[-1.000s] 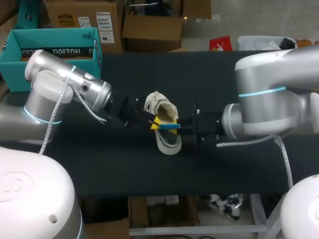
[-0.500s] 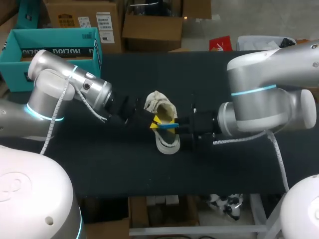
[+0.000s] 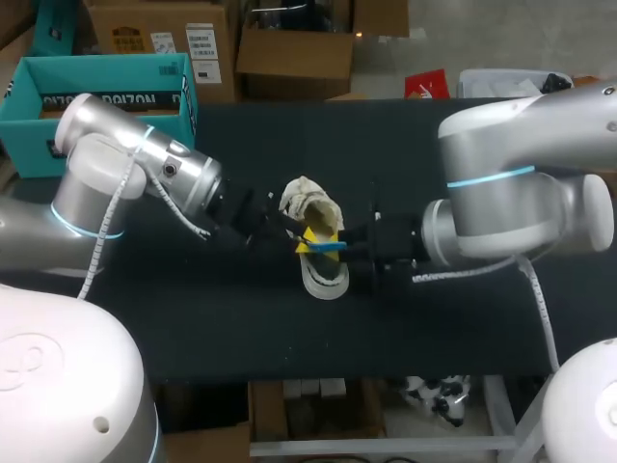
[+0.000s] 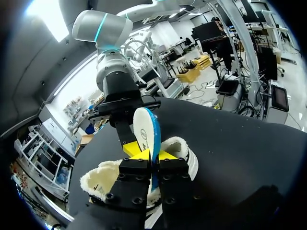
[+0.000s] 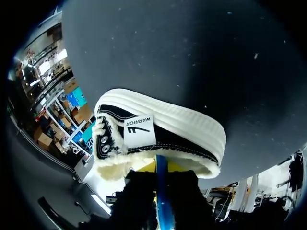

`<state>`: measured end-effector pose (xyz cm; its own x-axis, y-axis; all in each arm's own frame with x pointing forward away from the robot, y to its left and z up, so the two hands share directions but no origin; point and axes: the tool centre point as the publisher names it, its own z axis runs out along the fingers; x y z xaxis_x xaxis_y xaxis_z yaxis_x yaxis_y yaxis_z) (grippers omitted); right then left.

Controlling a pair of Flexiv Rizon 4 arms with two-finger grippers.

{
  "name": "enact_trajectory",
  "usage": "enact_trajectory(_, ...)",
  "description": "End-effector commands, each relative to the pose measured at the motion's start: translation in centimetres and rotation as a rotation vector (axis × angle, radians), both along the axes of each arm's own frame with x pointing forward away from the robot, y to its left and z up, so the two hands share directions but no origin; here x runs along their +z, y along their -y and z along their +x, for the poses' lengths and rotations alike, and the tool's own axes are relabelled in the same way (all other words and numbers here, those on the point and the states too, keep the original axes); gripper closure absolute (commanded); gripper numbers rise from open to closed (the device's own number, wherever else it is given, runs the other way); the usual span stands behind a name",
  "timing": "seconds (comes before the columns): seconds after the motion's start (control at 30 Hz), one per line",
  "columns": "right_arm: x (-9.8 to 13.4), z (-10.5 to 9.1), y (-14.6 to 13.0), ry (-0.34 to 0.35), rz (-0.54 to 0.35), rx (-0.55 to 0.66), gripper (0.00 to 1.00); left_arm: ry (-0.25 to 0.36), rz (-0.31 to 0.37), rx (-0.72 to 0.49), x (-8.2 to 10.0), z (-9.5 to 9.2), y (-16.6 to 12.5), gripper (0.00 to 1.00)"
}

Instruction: Open the shoe tongue, take the insole out of the shoe, put the insole back into the shoe, and pack the shoe into the shoebox

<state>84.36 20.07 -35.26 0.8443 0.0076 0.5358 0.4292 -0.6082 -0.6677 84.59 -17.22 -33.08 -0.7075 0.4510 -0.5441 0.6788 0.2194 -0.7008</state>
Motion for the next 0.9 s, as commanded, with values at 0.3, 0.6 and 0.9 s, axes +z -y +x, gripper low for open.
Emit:
enact_trajectory(0.3,2.2,-3.5,-0.3,0.038,-0.053,-0.060,0.71,-0.001,0.006,0.020,-0.2,-0.5,-0.4,1.00)
enact_trajectory(0.6,1.8,-3.0,-0.5,0.043,-0.049,-0.062,1.00,-0.010,0.012,0.025,-0.6,-0.4,-0.4,1.00)
enact_trajectory(0.9,0.6,-0.6,-0.6,0.027,-0.057,-0.046,1.00,-0.054,0.004,0.052,-1.4,1.8,-0.2,1.00)
